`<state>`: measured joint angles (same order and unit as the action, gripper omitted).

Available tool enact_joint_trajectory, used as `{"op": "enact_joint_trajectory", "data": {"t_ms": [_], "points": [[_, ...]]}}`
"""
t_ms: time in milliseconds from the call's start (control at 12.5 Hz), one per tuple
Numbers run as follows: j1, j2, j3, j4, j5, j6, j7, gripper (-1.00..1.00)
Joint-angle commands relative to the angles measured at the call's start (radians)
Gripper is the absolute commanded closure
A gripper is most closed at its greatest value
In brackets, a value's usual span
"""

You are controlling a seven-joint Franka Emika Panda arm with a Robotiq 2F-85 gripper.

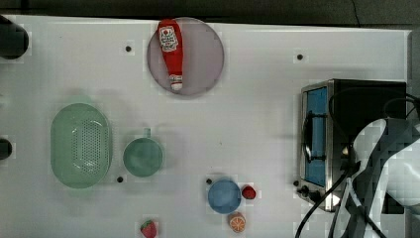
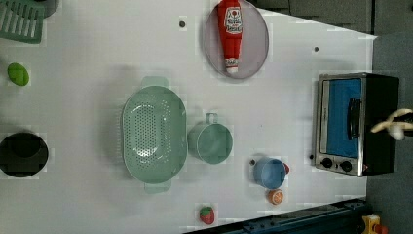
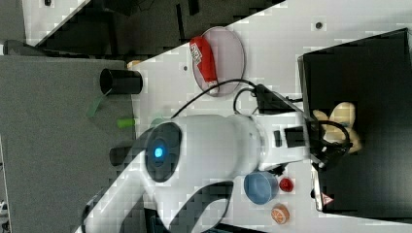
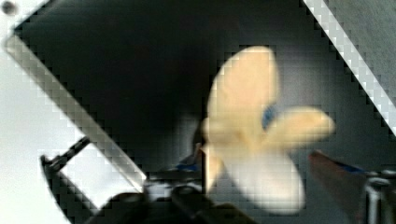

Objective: Pick banana from table and place on oven.

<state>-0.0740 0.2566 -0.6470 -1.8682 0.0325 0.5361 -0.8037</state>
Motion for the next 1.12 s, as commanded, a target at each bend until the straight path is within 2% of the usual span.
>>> {"op": "enact_joint_trajectory", "data": {"t_ms": [80, 320, 720, 880, 1120], "points": [[0.021, -0.031, 0.018, 0.045, 0.006, -0.010, -0.058, -1.00], [0.042, -0.078, 0.021, 0.092, -0.044, -0.064, -0.053, -1.00], [0.104, -0.221, 0.070, 0.240, -0.165, -0.369, 0.098, -1.00], [0.124, -0.278, 0.140, 0.251, -0.167, -0.520, 0.273, -1.00], [0.138, -0.335, 0.299, 0.250, -0.167, -0.634, 0.599, -1.00]]}}
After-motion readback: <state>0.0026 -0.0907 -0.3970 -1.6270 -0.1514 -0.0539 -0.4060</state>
